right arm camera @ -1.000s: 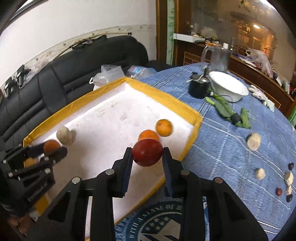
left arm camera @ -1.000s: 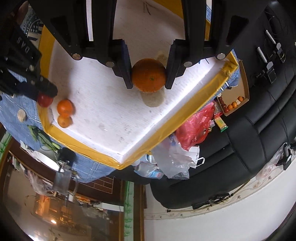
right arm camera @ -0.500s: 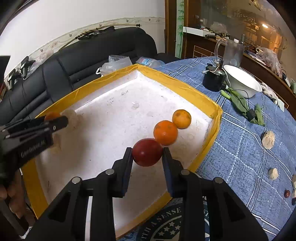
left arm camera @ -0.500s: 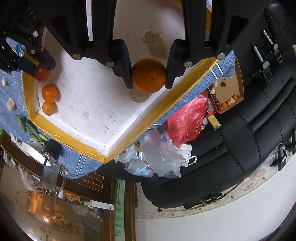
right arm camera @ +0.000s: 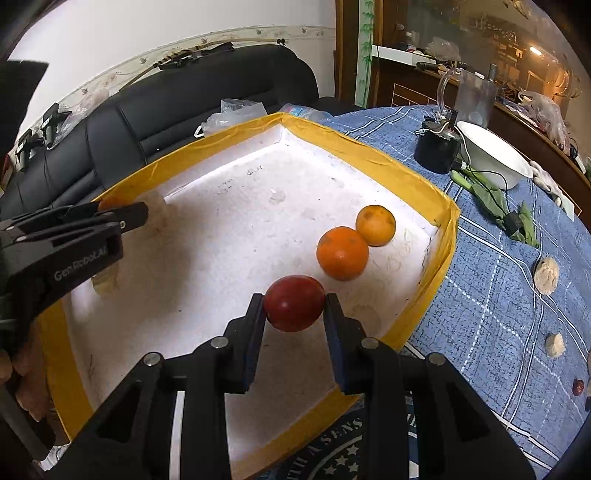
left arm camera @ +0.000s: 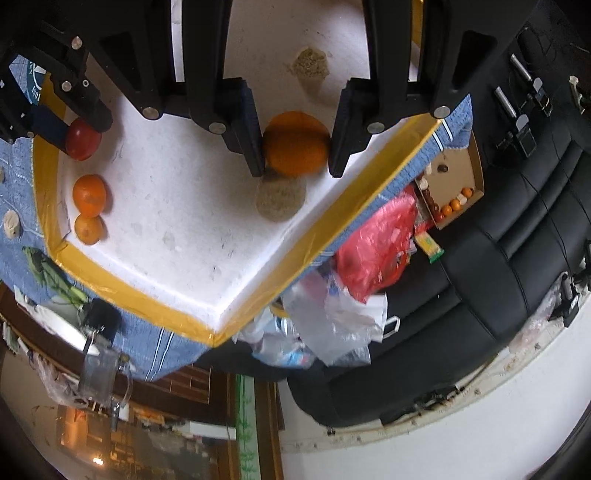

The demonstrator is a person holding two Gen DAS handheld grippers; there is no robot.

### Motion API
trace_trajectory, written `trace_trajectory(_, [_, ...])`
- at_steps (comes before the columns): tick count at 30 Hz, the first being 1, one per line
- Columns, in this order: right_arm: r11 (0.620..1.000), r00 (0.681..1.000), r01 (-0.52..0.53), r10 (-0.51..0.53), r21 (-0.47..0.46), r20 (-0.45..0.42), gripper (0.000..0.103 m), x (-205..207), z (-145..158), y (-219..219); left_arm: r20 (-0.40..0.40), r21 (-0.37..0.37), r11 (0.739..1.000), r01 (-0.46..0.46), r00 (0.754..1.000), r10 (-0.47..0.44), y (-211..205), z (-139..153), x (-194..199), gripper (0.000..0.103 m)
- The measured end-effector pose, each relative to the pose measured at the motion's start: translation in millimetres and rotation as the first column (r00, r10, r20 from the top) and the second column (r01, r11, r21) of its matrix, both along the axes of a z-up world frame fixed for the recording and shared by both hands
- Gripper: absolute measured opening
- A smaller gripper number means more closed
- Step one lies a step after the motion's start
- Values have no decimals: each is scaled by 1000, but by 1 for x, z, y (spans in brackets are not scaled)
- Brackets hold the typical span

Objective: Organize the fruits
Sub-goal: 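Open both grippers to drop the tomato and orange into the tray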

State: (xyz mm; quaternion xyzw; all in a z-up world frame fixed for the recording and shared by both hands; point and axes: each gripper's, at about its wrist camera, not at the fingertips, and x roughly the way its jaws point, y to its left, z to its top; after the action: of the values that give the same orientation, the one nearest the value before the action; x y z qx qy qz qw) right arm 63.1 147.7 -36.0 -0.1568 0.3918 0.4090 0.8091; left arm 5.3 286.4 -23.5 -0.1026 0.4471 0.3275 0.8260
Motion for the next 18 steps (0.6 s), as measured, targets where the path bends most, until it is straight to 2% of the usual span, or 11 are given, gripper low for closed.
trace_trajectory(3, [1000,1000,-4,4,2,-5,35,-1,0,1,-24,-25,1000,-8,1000,7,2,-4,1,44])
trace_trajectory(5, [1000,1000,-11,11,3,-6,35,-2,-1,1,-25,-40,999,-19,1000,19,4,-3,0,59])
trace_trajectory(8, [1000,1000,-16,16,-6,4,35,-5,-2,2,-13,-36,999,-29,1000,29,3,0,-3,72])
trace_trajectory(9, [1000,1000,-14,15,-7,8,41,-6,-2,2,-4,-42,999,-29,1000,29,3,2,-4,73])
trace_trajectory(10, [1000,1000,-15,15,-5,10,52,-6,-1,1,2,-44,998,-34,999,34,3,4,-6,73])
trace_trajectory(11, [1000,1000,-20,20,0,9,59,-6,0,0,10,-43,998,-38,999,38,2,6,-8,73])
trace_trajectory(12, [1000,1000,-23,22,3,13,73,-7,2,-2,20,-44,998,-43,999,44,2,9,-11,74])
trace_trajectory(13, [1000,1000,-20,20,4,21,77,-8,4,-3,35,-47,998,-49,998,50,1,12,-14,76])
trace_trajectory(18, [999,998,0,-2,35,57,80,-14,20,-24,135,-46,996,-74,988,79,-10,30,-26,80])
